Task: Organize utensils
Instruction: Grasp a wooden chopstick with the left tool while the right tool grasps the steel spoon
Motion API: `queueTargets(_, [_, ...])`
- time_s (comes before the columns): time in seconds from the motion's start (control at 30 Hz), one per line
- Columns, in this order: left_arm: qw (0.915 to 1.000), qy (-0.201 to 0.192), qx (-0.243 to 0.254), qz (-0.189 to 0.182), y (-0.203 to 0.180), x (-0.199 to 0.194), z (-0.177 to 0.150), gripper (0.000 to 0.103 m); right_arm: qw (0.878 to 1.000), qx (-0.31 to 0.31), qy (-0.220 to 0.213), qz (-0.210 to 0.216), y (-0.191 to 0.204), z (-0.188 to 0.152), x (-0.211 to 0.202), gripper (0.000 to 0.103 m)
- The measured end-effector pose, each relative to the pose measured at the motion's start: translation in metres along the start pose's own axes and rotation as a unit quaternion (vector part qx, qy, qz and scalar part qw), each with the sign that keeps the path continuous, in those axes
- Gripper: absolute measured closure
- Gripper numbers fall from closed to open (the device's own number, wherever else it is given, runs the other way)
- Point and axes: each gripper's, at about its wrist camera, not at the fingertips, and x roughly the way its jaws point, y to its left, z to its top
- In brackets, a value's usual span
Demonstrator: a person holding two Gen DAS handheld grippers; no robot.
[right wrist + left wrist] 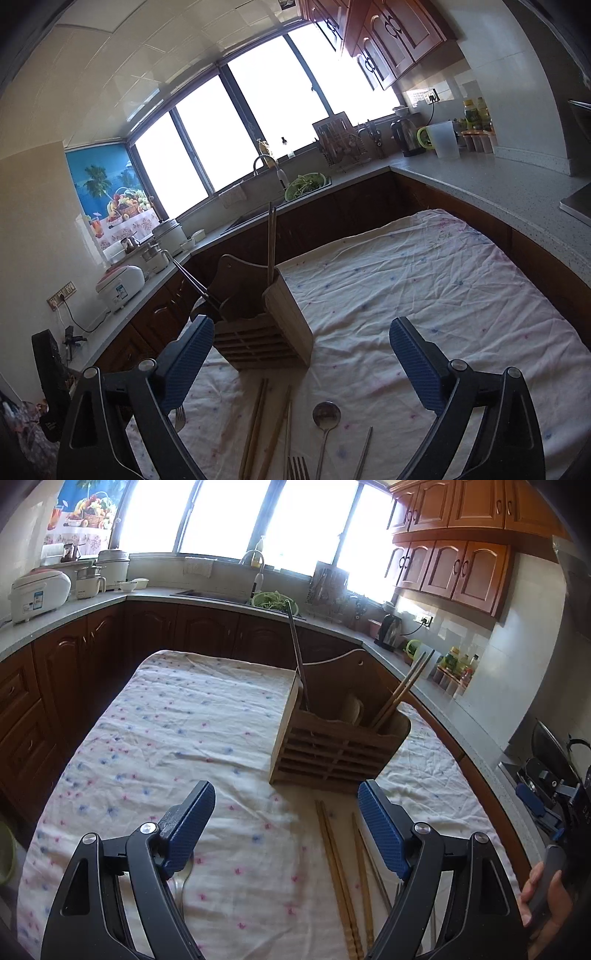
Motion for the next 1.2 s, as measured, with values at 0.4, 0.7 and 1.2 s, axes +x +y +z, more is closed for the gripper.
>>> queueTargets(0.4, [0.9991, 0.041, -0.009, -0.004, 0.002, -0.003, -0.055, 0.021, 0.998, -0.012, 0.048, -0.045, -0.018, -0.063, -0.024, 0.006])
queueTargets(0.7, [0.9979, 0.065, -0.002, -0.007, -0.002, 0.008, -0.067, 0.021, 0.996, -0.028, 0.064, -0.051, -0.017, -0.074, -0.021, 0.007])
queueTargets(1.2, [0.9907, 0.126, 0.044, -0.028, -0.024, 0.054, -0.05, 0.045, 0.99, -0.035, 0.129, -0.034, -0.015, -0.073, 0.028, 0.043])
